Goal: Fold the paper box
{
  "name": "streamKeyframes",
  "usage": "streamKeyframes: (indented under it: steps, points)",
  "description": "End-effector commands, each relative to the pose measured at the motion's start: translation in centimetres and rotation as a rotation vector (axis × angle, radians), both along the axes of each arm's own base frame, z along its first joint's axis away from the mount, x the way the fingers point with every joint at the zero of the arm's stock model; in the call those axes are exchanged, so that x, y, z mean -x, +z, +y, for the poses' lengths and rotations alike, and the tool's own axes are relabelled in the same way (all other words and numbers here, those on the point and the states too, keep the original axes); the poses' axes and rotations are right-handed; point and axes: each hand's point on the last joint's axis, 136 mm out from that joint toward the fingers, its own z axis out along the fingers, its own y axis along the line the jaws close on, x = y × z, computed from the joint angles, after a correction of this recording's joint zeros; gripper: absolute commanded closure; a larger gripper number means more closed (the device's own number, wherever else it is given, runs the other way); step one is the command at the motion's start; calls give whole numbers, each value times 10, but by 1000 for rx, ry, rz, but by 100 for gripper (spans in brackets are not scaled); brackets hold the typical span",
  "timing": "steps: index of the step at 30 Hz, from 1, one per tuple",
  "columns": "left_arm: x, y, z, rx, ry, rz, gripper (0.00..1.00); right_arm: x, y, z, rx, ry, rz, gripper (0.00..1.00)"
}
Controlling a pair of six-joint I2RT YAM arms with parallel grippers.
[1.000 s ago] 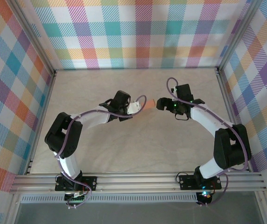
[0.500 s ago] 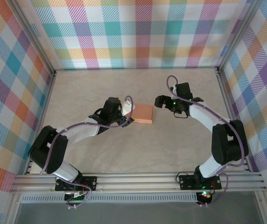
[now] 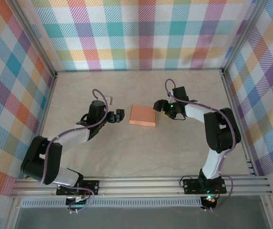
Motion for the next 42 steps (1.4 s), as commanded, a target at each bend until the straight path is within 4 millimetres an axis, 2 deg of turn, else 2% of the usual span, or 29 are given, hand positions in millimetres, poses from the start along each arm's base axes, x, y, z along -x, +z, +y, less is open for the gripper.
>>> streamKeyframes:
  steps: [1, 5, 8, 9, 11, 15, 18, 19, 22, 24, 28, 31, 34, 36, 38, 40, 42]
  points:
    - [-2, 25, 12, 67, 52, -53, 0, -15, 14, 28, -97, 35, -25, 34]
    - [2, 23, 21, 24, 60, -51, 0, -23, 11, 40, -124, 49, -19, 39]
    - [7, 30, 26, 12, 53, -122, 0, -27, 15, 36, -97, 47, -47, 39]
    - [9, 32, 30, -9, 59, -147, 0, -27, 17, 31, -66, 39, -59, 36]
    - [12, 33, 42, -74, 83, -183, 0, -25, 21, 19, 0, 28, -92, 23]
    - [12, 31, 75, -175, 177, -238, 0, -18, 41, -19, 179, -12, -219, 0]
    - [7, 16, 107, -179, 275, -246, 0, -7, 60, -57, 317, -85, -328, 0]
    - [5, 17, 117, -167, 310, -249, 0, -3, 68, -72, 363, -117, -367, 0]
    - [4, 21, 129, -156, 332, -281, 0, 11, 85, -115, 494, -207, -473, 0]
    - [0, 14, 136, -156, 338, -270, 0, 17, 88, -139, 581, -245, -546, 0]
    - [-6, -5, 141, -136, 325, -195, 0, 24, 77, -182, 684, -334, -614, 0]
    - [-8, -20, 135, -127, 284, -188, 0, 21, 70, -197, 735, -329, -647, 0]
    - [-9, -36, 134, -122, 275, -199, 0, 16, 62, -205, 724, -331, -711, 0]
    - [-17, -50, 131, -123, 256, -180, 0, 14, 54, -207, 689, -324, -737, 0]
    - [-18, -53, 137, -120, 283, -135, 0, 11, 47, -209, 643, -325, -768, 0]
    - [-19, -52, 138, -123, 287, -139, 0, 9, 34, -209, 603, -313, -768, 0]
    - [-18, -52, 138, -123, 287, -138, 0, 8, 30, -205, 598, -287, -771, 0]
